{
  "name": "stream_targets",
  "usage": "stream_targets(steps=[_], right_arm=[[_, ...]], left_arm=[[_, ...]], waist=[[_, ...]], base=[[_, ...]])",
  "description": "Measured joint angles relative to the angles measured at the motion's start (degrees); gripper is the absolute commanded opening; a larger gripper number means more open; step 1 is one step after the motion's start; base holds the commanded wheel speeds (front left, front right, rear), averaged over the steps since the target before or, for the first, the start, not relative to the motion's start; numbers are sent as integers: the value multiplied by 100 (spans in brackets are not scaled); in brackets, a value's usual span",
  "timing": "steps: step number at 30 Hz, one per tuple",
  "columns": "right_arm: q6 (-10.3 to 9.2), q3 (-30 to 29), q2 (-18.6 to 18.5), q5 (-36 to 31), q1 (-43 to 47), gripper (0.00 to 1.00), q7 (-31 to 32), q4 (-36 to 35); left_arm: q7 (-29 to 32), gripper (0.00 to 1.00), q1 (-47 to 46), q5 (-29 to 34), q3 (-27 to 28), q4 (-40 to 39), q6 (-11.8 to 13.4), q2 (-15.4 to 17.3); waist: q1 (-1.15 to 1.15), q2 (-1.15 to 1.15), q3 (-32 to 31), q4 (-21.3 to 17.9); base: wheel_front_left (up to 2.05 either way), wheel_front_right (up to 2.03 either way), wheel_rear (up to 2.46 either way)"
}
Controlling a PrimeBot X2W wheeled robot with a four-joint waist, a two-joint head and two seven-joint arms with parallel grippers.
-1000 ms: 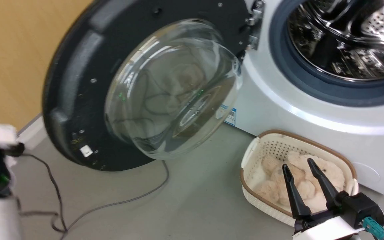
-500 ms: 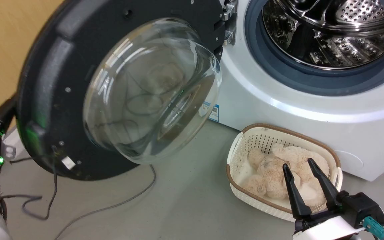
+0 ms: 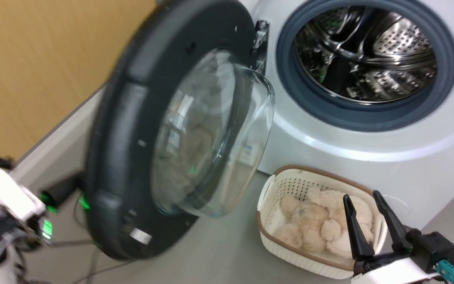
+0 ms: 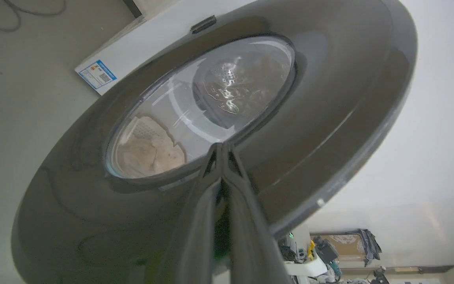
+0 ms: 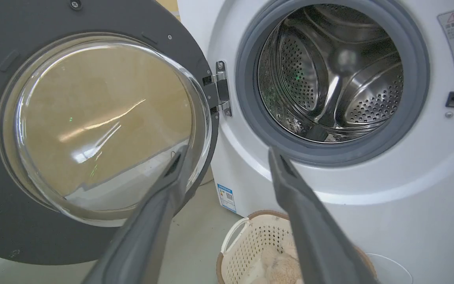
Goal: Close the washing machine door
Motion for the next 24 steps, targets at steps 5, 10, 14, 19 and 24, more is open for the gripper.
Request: stream_targets(steps=[5,10,14,19,24], right_arm=[[0,-69,29,16,82,100,0,-5],[0,-87,43,14,159,100,0,-18],[0,-71,46,-46,159,100,-1,-46],[0,-77,53,-67,156,100,0,-85],[0,-10,53,-113,102,100,-1,-144]], left_arm=[[383,0,651,-156,-417,-746,240,-547],[328,0,1101,16,-860,-1243,282,-862],[147,0,1282,32,-1251,-1414,283,-1003],[-301,0,1377,-248,-1855,-1432,278,-1085],[-1053,0,1384,-326,-2432,-1129,134,-1113]], waist=[[0,0,-106,-194],[0,0,-133,-460],[0,0,-104,-733],[0,0,-34,-1160],[0,0,78,-1686]], base=[[0,0,0],[0,0,0],[0,0,0],[0,0,0],[0,0,0]])
